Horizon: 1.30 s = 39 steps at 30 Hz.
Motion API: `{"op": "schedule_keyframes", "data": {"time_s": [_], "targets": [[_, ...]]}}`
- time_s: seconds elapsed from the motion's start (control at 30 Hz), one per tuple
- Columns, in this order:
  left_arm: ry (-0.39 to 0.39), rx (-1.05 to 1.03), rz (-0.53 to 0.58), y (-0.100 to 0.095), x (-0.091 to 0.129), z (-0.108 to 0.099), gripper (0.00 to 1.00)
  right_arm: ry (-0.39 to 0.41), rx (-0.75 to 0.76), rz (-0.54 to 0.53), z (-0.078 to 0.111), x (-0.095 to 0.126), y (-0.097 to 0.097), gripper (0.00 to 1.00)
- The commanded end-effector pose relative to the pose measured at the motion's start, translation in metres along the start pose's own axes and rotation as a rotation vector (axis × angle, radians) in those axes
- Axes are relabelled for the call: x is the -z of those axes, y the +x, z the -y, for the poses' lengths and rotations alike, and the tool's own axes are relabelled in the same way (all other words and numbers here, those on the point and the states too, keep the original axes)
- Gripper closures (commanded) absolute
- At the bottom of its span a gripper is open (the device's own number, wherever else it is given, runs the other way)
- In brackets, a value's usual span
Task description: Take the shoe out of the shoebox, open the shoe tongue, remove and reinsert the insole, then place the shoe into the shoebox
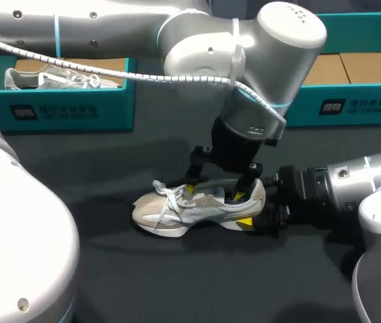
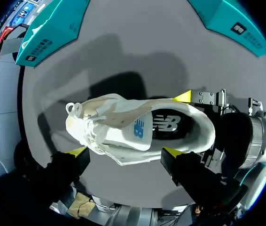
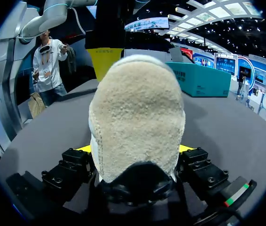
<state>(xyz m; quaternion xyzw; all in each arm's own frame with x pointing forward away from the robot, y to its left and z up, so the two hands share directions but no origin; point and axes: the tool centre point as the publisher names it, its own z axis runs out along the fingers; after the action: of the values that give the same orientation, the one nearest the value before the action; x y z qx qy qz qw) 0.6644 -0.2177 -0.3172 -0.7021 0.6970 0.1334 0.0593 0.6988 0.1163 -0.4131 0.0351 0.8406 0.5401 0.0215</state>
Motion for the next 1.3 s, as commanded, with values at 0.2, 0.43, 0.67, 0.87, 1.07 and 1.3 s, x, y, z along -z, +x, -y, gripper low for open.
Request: {"op": "schedule_keyframes", "data": {"time_s": [0.2,0.43,0.67,0.87,1.07,1.3], "targets": [[-0.003,0.027,0.043,0.004,-0.013,0.003,0.00,0.005,0.000,0.001,-0.001,0.000,0.001,1.00],[0.011,0.035,0.035,0.008,-0.020,0.007,0.00,0.005,0.000,0.001,-0.001,0.000,0.001,1.00],[0.016,0.059,0.063,0.013,-0.027,0.014,0.00,0.005,0.000,0.001,-0.001,0.000,0.001,1.00],[-0.007,0.059,0.107,0.011,-0.036,0.014,0.00,0.005,0.000,0.001,-0.001,0.000,0.001,1.00],[-0.026,0.068,0.158,0.007,-0.041,0.013,0.00,0.005,0.000,0.001,-0.001,0.000,0.001,1.00],[-0.051,0.068,0.204,-0.004,-0.043,0.015,0.01,0.005,0.000,0.001,-0.001,0.000,0.001,1.00]]}}
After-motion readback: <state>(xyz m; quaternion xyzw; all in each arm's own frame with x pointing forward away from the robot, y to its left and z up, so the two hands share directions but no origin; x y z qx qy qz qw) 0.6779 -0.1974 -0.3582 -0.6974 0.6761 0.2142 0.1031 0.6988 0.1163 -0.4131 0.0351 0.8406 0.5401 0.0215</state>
